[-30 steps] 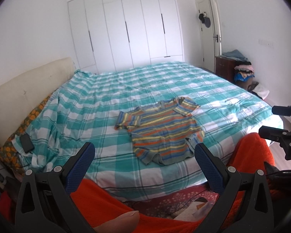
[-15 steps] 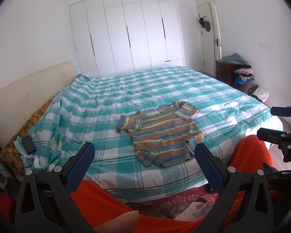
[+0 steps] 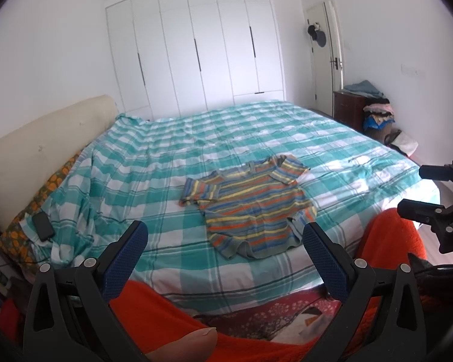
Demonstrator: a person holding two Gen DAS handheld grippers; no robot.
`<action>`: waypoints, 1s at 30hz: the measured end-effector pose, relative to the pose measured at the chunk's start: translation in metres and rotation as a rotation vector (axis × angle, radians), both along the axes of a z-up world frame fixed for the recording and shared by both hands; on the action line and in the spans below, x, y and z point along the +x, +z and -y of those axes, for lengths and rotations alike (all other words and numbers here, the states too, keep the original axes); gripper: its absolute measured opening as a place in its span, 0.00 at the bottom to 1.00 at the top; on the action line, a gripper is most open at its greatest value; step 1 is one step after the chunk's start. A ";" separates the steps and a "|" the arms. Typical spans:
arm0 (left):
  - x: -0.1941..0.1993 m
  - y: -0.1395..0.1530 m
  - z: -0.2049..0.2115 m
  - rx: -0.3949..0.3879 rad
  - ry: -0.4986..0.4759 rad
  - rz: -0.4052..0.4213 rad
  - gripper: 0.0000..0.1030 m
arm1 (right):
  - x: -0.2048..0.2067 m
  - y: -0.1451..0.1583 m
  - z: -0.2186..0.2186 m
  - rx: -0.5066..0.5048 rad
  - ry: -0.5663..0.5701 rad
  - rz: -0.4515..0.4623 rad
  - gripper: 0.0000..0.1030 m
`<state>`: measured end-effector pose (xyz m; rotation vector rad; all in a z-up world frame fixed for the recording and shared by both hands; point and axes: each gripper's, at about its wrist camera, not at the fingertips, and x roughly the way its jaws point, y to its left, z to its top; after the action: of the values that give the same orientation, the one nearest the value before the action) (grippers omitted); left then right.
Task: Fold small clothes
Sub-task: 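Move both tools toward the striped sweater on the bed, then grasp the sweater hem with the left gripper while the right gripper grasps it too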
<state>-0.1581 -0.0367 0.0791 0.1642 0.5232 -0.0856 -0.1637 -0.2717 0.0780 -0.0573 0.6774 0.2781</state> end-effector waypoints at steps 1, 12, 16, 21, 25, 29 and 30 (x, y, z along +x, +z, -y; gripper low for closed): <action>0.002 -0.001 0.000 0.001 0.000 -0.008 0.99 | 0.001 -0.001 0.001 0.000 0.001 -0.004 1.00; 0.041 -0.022 0.003 0.005 -0.016 -0.120 0.99 | 0.035 -0.021 0.001 0.001 0.001 -0.099 1.00; 0.067 -0.039 0.008 0.016 -0.028 -0.194 0.99 | 0.055 -0.035 0.002 0.001 -0.009 -0.160 1.00; 0.102 -0.063 0.010 0.015 -0.010 -0.276 0.99 | 0.083 -0.055 0.001 -0.011 -0.019 -0.225 1.00; 0.134 -0.088 0.002 -0.038 0.024 -0.353 0.99 | 0.102 -0.071 0.000 -0.027 -0.018 -0.260 1.00; 0.155 -0.106 -0.008 -0.063 0.072 -0.401 0.99 | 0.122 -0.086 0.005 -0.030 -0.028 -0.286 1.00; 0.159 -0.109 -0.011 -0.066 0.083 -0.410 0.99 | 0.126 -0.089 0.006 -0.030 -0.034 -0.289 1.00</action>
<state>0.0013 -0.0257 -0.0295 0.0588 0.9340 -0.0549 -0.0380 -0.2776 -0.0111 -0.0338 0.9686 0.2455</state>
